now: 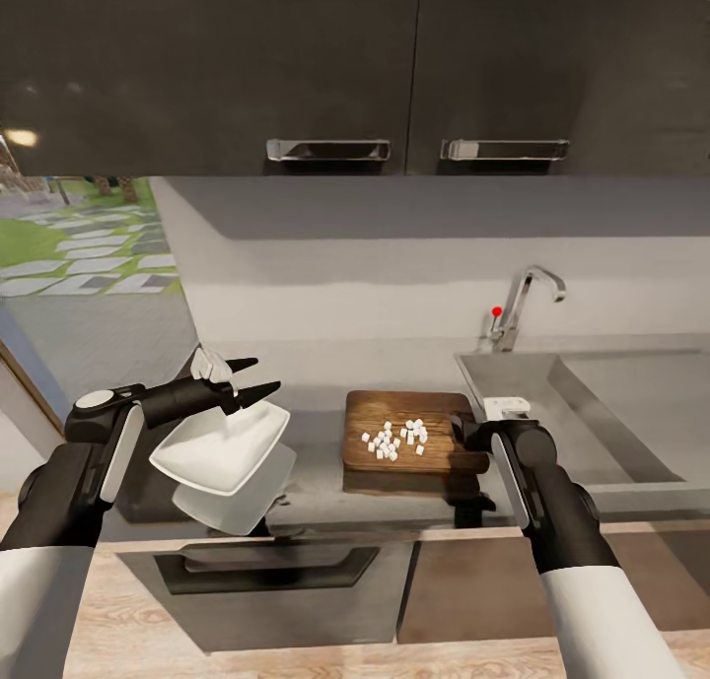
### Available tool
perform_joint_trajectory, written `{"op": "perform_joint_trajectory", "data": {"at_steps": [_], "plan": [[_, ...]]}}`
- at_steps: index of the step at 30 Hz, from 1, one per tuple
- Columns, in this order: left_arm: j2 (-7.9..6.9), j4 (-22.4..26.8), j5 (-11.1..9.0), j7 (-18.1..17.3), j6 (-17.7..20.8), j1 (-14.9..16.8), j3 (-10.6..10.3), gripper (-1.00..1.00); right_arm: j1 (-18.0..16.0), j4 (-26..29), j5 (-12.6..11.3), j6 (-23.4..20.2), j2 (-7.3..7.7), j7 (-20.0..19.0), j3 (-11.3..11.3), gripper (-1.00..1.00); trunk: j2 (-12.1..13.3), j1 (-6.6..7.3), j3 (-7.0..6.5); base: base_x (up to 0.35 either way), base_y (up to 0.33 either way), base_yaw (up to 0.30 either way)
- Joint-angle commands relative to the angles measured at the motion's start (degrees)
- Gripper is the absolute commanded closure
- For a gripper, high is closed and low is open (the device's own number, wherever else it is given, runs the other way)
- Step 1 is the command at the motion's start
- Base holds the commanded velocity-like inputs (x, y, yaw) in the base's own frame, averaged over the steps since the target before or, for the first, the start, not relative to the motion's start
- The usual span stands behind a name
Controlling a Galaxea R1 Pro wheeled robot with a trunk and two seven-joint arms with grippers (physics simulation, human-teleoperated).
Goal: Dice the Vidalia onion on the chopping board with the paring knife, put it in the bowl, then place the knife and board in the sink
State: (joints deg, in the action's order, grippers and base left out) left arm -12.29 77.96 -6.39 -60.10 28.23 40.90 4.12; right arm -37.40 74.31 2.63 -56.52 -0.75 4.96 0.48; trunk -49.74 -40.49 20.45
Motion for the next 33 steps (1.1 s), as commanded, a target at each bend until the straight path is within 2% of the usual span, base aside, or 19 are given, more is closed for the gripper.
{"op": "perform_joint_trajectory", "data": {"at_steps": [1, 15, 33], "plan": [[-0.01, 0.0, -0.29, -0.1, 0.51, 0.05, -0.01, -1.0, -0.05, 0.05, 0.19, -0.26, -0.04, -0.04, 0.05, 1.0, -0.05, -0.01, 0.01, 0.0, 0.0, 0.0], [-0.01, 0.0, -0.29, -0.1, 0.51, 0.02, 0.01, -1.0, -0.05, 0.08, 0.25, -0.69, -0.04, -0.03, 0.12, 1.0, -0.05, -0.01, -0.77, 0.0, 0.0, 0.017], [-0.01, 0.0, -0.29, -0.1, 0.51, 0.05, 0.01, -1.0, -0.05, 0.11, 0.24, -0.7, -0.04, -0.04, 0.12, 1.0, -0.05, -0.01, -1.97, 0.0, 0.0, 0.117]]}}
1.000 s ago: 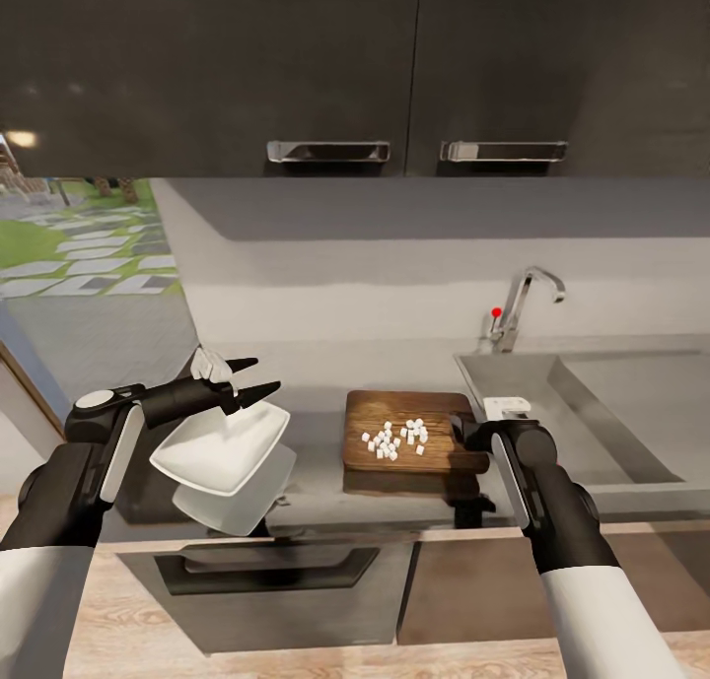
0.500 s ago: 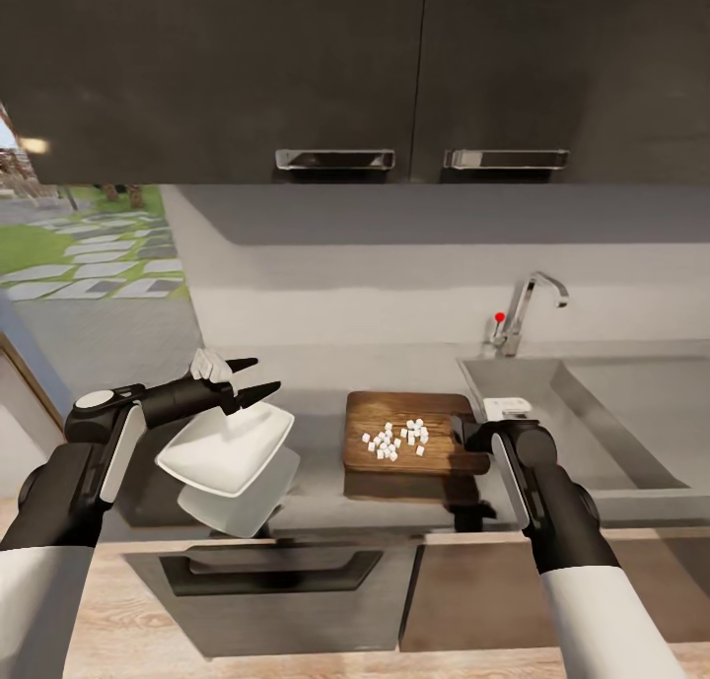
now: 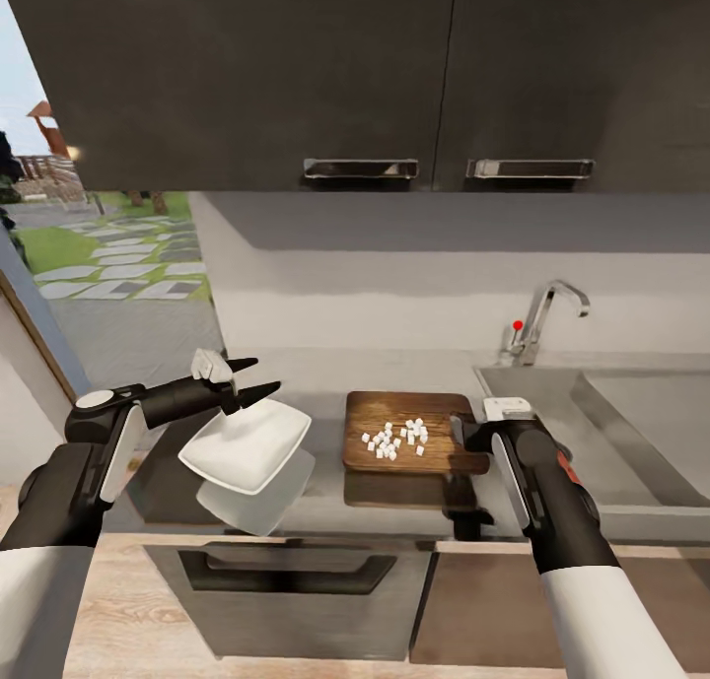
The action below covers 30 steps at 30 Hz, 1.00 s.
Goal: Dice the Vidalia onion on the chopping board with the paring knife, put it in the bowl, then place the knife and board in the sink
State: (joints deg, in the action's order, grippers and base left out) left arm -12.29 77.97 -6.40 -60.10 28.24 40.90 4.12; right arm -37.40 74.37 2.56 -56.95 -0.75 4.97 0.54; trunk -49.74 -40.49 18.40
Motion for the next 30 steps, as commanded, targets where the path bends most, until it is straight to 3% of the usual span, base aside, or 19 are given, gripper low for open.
{"op": "perform_joint_trajectory", "data": {"at_steps": [1, 30], "plan": [[-0.01, -0.01, -0.28, -0.1, 0.5, 0.05, 0.01, -1.0, -0.04, 0.06, 0.32, -0.27, -0.04, -0.05, 0.06, 1.0, -0.05, -0.01, -0.01, 0.0, 0.0, 0.028], [-0.01, -0.01, -0.28, -0.1, 0.5, 0.04, 0.01, -1.0, -0.04, 0.07, 0.29, -0.27, -0.04, -0.05, 0.07, 1.0, -0.05, -0.01, -2.62, 0.0, 0.0, 0.004]]}}
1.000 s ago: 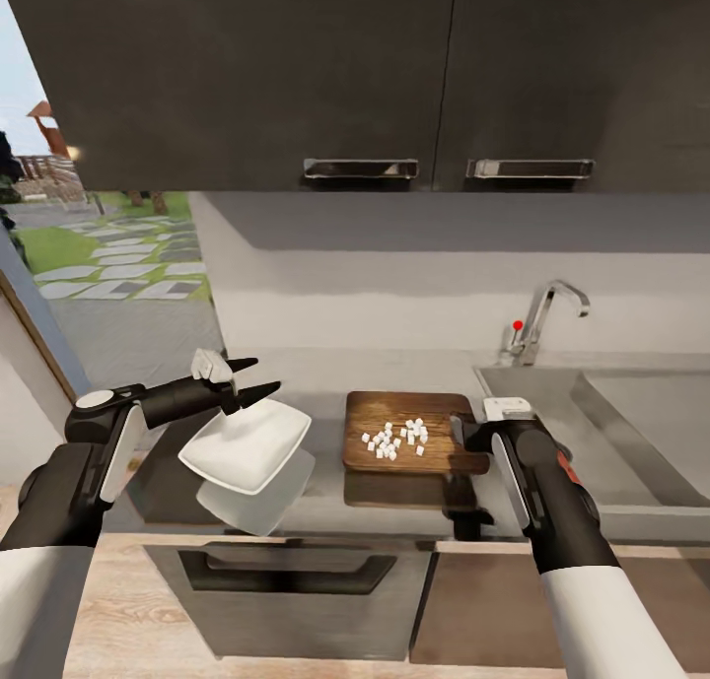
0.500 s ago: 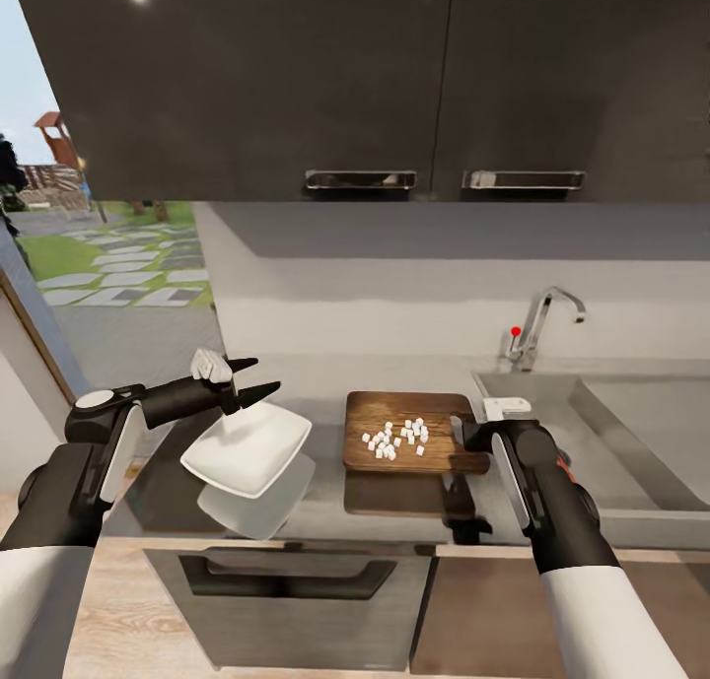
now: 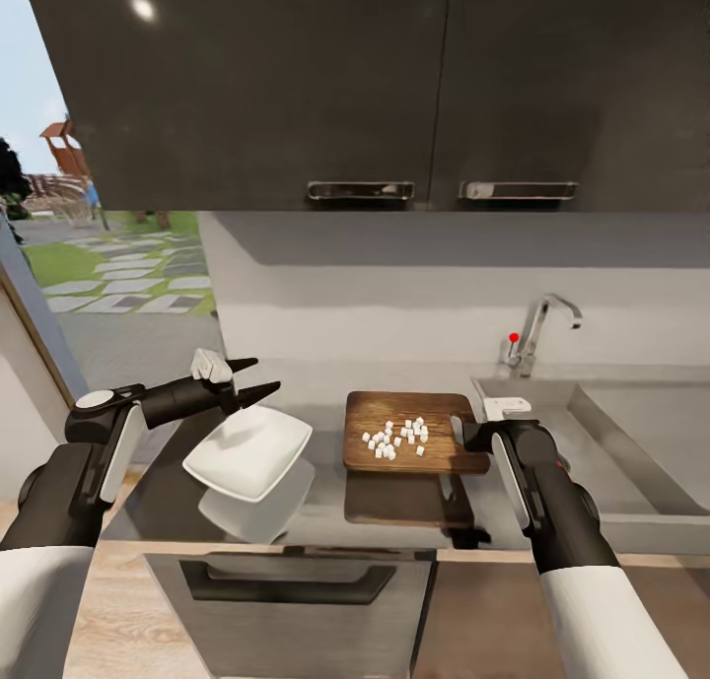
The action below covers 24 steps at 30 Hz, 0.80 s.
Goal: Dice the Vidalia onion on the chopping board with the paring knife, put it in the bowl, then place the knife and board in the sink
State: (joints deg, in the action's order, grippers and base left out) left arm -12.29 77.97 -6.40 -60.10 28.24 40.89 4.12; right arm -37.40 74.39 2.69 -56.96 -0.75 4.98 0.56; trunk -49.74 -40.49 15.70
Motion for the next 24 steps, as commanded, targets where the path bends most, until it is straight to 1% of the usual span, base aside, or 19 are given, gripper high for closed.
{"op": "perform_joint_trajectory", "data": {"at_steps": [1, 6, 24], "plan": [[-0.01, -0.01, -0.28, -0.1, 0.5, 0.05, 0.01, -1.0, -0.05, 0.05, 0.15, -0.26, -0.05, -0.06, 0.06, 1.0, -0.06, -0.01, -0.01, 0.0, 0.0, 0.065], [-0.01, -0.01, -0.28, -0.1, 0.5, 0.03, 0.01, -1.0, -0.05, 0.05, 0.17, -0.26, -0.05, -0.03, 0.06, 1.0, -0.06, -0.01, -0.39, 0.0, 0.0, 0.156], [-0.01, -0.01, -0.28, -0.1, 0.5, 0.0, 0.0, -1.0, -0.05, 0.05, 0.16, -0.26, -0.05, -0.04, 0.06, 1.0, -0.06, -0.01, -0.45, 0.0, 0.0, 0.291]]}}
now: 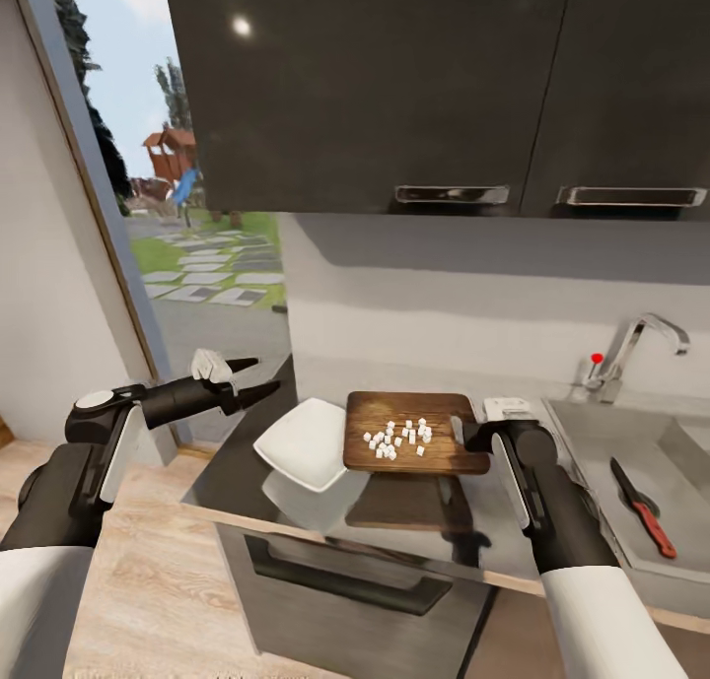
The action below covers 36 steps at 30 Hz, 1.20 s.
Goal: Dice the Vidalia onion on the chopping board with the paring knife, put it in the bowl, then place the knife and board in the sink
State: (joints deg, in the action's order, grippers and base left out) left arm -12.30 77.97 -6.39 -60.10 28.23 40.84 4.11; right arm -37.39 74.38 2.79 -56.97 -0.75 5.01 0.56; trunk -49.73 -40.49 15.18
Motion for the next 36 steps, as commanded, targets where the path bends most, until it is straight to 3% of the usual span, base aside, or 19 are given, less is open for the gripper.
{"op": "perform_joint_trajectory", "data": {"at_steps": [1, 18, 36], "plan": [[-0.01, -0.01, -0.29, -0.1, 0.51, 0.06, 0.01, -1.0, -0.05, 0.06, 0.07, -0.25, -0.04, -0.08, 0.05, 1.0, -0.06, -0.01, 0.08, 0.0, 0.0, 0.296], [-0.01, -0.01, -0.29, -0.1, 0.51, 0.07, 0.0, -1.0, -0.05, 0.06, 0.05, -0.26, -0.04, -0.07, 0.05, 1.0, -0.06, -0.01, 0.08, 0.0, 0.0, 0.292], [-0.01, -0.01, -0.29, -0.1, 0.51, 0.1, -0.01, -1.0, -0.05, 0.06, 0.03, -0.25, -0.04, -0.09, 0.05, 1.0, -0.06, -0.01, 0.29, 0.0, 0.0, 0.103]]}}
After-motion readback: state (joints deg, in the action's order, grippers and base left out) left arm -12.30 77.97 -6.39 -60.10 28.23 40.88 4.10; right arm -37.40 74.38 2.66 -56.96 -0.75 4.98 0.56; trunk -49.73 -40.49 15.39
